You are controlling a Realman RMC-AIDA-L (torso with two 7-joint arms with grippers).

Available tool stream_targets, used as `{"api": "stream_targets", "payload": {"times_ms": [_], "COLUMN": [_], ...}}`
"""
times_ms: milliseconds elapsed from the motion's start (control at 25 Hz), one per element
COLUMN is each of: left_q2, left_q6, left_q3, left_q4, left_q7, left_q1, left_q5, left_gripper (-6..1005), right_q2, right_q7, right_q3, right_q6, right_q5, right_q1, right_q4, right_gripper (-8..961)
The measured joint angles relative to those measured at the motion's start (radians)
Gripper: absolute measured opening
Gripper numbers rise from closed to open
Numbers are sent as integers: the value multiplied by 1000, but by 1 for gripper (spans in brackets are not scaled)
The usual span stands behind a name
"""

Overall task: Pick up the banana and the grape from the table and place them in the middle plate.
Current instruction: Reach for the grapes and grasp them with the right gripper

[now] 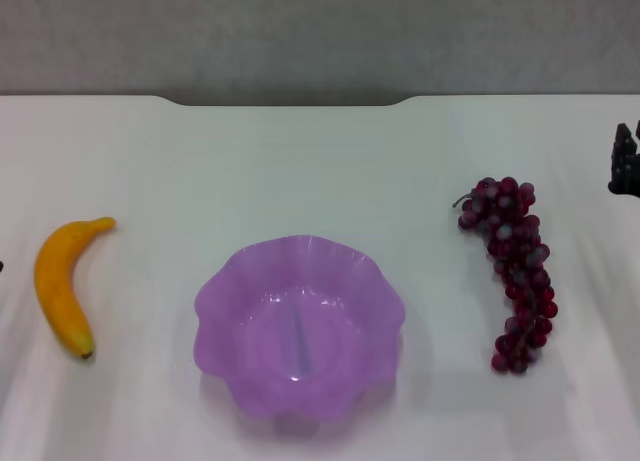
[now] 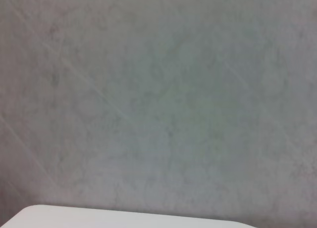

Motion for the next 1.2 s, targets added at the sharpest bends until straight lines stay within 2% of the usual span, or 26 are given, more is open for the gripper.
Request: {"api": "stream_targets", "payload": {"times_ms": [80, 200, 400, 760, 960, 1160, 1200], "left_q2": [0, 0, 0, -5, -5, -5, -5], "left_q6": [-2, -2, -2, 2, 9, 11, 11], "left_q3": [-2, -2, -2, 0, 1, 0, 0], "left_q4": [0, 0, 0, -9, -10, -12, -12], "left_q7": [0, 0, 10, 134, 137, 131, 129], "left_q1": [-1, -1, -1, -1, 0, 1, 0], "left_q5": [0, 0, 0, 0, 0, 0, 0], "left_gripper": [236, 251, 276, 322, 497, 660, 692], "right_q2": [0, 0, 0, 1, 1, 0, 1], "right_q7": [0, 0, 0, 0, 0, -24, -28], "right_q3": [-1, -1, 0, -3, -3, -2, 0], "right_q6": [0, 0, 0, 0, 0, 0, 0], "right_q5": [0, 0, 1, 1, 0, 0, 2], "right_q1": [1, 1, 1, 2, 5, 17, 18], "right_q4": [3, 7, 8, 8, 8, 11, 12], "right_gripper": [111, 190, 214, 257, 281, 533, 555]}}
